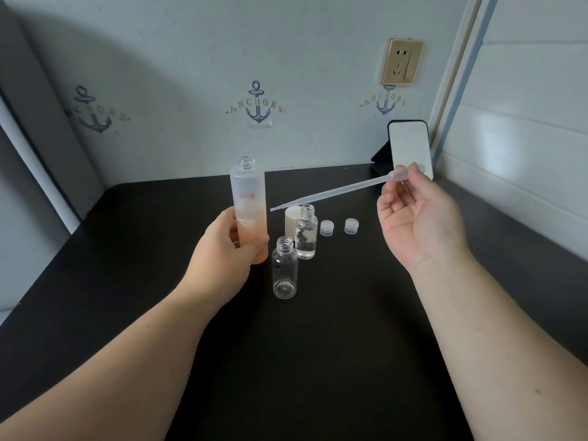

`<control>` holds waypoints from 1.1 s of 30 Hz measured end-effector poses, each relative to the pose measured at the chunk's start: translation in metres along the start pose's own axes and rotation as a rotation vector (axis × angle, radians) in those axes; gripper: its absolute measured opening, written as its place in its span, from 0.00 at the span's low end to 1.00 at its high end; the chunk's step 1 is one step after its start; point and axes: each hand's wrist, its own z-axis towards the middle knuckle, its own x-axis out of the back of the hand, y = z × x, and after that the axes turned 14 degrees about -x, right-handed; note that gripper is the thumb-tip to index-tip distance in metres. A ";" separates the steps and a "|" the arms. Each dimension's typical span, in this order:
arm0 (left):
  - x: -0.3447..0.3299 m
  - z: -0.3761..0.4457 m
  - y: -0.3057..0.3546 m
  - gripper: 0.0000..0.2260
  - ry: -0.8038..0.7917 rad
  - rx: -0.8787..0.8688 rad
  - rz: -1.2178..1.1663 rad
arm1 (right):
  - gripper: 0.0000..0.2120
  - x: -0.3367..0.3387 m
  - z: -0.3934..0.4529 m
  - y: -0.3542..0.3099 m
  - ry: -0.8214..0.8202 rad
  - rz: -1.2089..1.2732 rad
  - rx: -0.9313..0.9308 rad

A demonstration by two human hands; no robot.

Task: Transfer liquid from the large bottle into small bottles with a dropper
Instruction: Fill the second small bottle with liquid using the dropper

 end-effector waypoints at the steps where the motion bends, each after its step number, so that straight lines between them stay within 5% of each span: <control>1: 0.000 -0.001 0.000 0.15 0.004 0.000 -0.022 | 0.12 0.000 0.000 0.000 -0.002 0.004 -0.003; 18: 0.008 -0.008 0.017 0.24 0.067 -0.100 0.067 | 0.12 0.001 0.001 -0.008 -0.070 -0.002 0.104; 24: 0.007 -0.008 0.011 0.21 0.081 -0.125 0.096 | 0.06 0.003 0.002 -0.011 -0.042 -0.048 0.163; 33: 0.010 -0.008 0.005 0.20 0.145 -0.225 0.265 | 0.10 0.002 -0.001 -0.012 0.011 -0.185 0.199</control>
